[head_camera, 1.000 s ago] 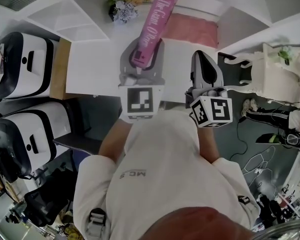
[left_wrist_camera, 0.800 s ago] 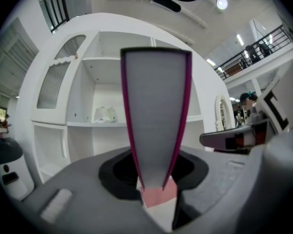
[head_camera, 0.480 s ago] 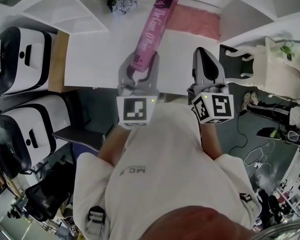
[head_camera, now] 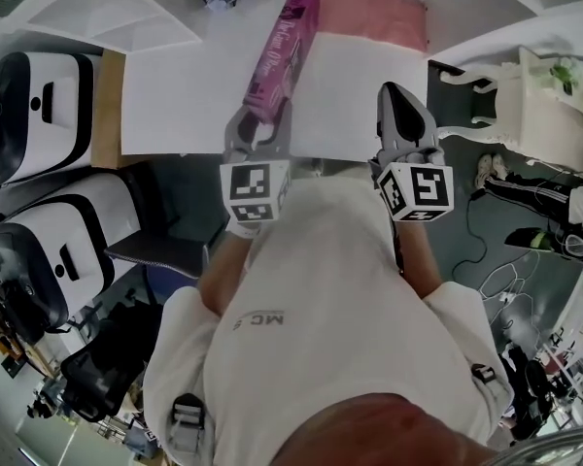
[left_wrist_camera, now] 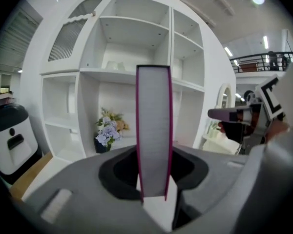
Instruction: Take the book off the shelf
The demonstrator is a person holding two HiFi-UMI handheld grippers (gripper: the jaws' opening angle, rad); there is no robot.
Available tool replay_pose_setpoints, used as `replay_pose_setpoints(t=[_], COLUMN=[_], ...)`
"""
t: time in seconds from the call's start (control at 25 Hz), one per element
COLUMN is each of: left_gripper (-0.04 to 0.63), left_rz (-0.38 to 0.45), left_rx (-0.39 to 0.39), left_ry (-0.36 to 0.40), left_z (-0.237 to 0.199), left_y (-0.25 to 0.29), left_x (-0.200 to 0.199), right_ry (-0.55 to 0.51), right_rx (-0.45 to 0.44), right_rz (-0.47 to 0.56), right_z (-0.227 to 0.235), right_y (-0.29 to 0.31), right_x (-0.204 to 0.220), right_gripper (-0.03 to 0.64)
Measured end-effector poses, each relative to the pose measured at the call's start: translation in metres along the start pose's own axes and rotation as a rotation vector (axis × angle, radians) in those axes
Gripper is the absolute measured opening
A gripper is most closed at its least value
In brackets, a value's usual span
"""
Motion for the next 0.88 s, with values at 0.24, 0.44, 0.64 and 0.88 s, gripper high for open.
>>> replay_pose_setpoints(t=[0.24,0.44,0.64,0.88], left_gripper=[0.144,0.143,0.143,0.143], left_rz=[-0.066,-0.115,-0.155,-0.155], left_rx=[0.015,0.026,0.048,0.071], left_ry=[-0.015,-0.029,-0.042,-0.031], left_z=[0.002,0.007,0.013,0.016], left_y=[0.004,0.013,0.019,0.028], left_x=[0.025,0.040,0.052,0.048], right_ry=[0.009,0.019,0.039,0.048], right_rx=[0.020,0.035,0.030,0.011], right_rz=[-0.034,-0.061,-0.074,-0.090], right_z=[0.018,0.033,0.035,0.039], right_y=[-0.014,-0.014,-0.011,-0.004], right_x=[0.023,0.034,0.041,0.043], right_gripper=[-0.002,-0.002,-0.002,-0.002])
Point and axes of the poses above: the fingertips, and each gripper's own axes: y forward along the fingers, z to its right, x out of its underside, the point moved 5 cm from there along -y, backward along the fingers, and after that the axes turned 9 degrees about y, right-handed, at the moved point
